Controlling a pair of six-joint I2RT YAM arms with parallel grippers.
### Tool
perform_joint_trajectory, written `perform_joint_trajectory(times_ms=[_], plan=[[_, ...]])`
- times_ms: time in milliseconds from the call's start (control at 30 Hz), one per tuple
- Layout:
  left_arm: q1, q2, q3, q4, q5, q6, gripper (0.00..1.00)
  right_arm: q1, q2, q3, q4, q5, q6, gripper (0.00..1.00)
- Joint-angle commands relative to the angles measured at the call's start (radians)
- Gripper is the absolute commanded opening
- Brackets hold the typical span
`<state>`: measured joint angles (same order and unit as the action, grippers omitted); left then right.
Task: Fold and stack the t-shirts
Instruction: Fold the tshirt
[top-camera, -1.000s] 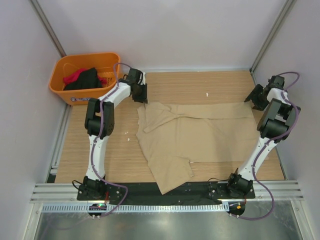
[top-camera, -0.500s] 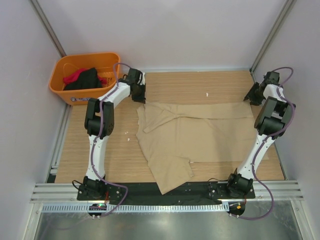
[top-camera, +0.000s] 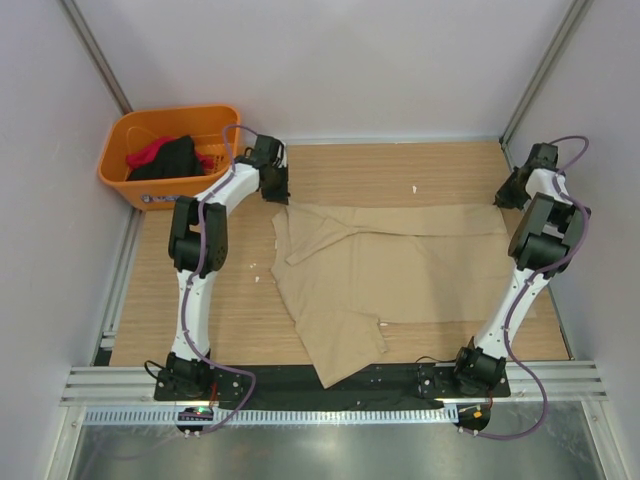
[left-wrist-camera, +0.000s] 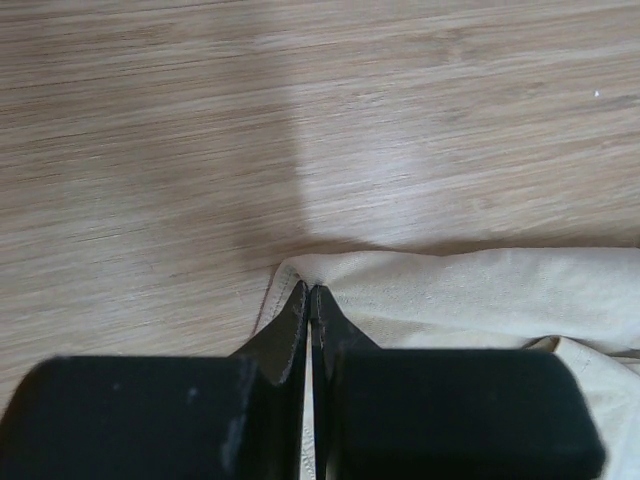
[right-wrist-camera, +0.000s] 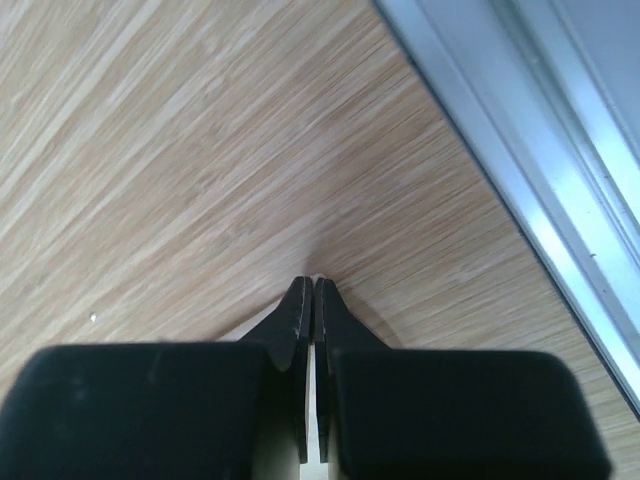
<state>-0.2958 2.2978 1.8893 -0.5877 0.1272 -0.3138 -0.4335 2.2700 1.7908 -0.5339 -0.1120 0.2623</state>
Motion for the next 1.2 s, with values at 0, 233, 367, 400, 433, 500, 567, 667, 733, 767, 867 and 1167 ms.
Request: perform_joint_trajectory(times_ms=[0, 233, 367, 400, 433, 500, 567, 667, 733, 767, 867, 1167], plan=[[0.021, -0.003, 0.034, 0.032, -0.073, -0.051, 0.00, 0.001, 0.011, -0.014, 0.055, 0.176, 0.060, 0.01], [0.024, 0.014, 0.100, 0.020, -0.071, -0.062, 0.06, 0.007, 0.034, 0.041, 0.071, 0.126, 0.081, 0.01], [0.023, -0.024, 0.087, -0.004, -0.086, -0.059, 0.43, 0.030, 0.023, 0.088, -0.024, 0.129, 0.058, 0.35], [0.020, -0.059, 0.071, -0.011, -0.098, -0.056, 0.55, 0.041, 0.005, 0.091, -0.034, 0.141, 0.054, 0.41], [0.017, -0.079, 0.061, -0.020, -0.113, -0.054, 0.57, 0.048, -0.033, 0.090, -0.041, 0.165, 0.052, 0.47], [0.007, -0.156, 0.022, -0.026, -0.120, -0.038, 0.58, 0.065, -0.070, 0.096, -0.063, 0.201, 0.054, 0.61], [-0.011, -0.217, -0.008, -0.041, -0.175, -0.013, 0.58, 0.078, -0.110, 0.136, -0.115, 0.244, 0.063, 0.68], [-0.035, -0.329, -0.094, -0.057, -0.152, -0.001, 0.56, 0.119, -0.153, 0.191, -0.173, 0.249, 0.086, 0.72], [-0.045, -0.411, -0.179, -0.070, -0.133, -0.001, 0.52, 0.178, -0.181, 0.184, -0.178, 0.192, 0.104, 0.72], [-0.054, -0.467, -0.253, -0.060, -0.067, -0.007, 0.52, 0.231, -0.207, 0.164, -0.163, 0.136, 0.115, 0.73], [-0.057, -0.529, -0.399, -0.015, 0.047, -0.024, 0.52, 0.309, -0.225, 0.130, -0.132, -0.001, 0.133, 0.71], [-0.062, -0.493, -0.542, 0.064, 0.195, -0.096, 0.38, 0.633, -0.193, 0.047, -0.069, -0.190, 0.170, 0.61]])
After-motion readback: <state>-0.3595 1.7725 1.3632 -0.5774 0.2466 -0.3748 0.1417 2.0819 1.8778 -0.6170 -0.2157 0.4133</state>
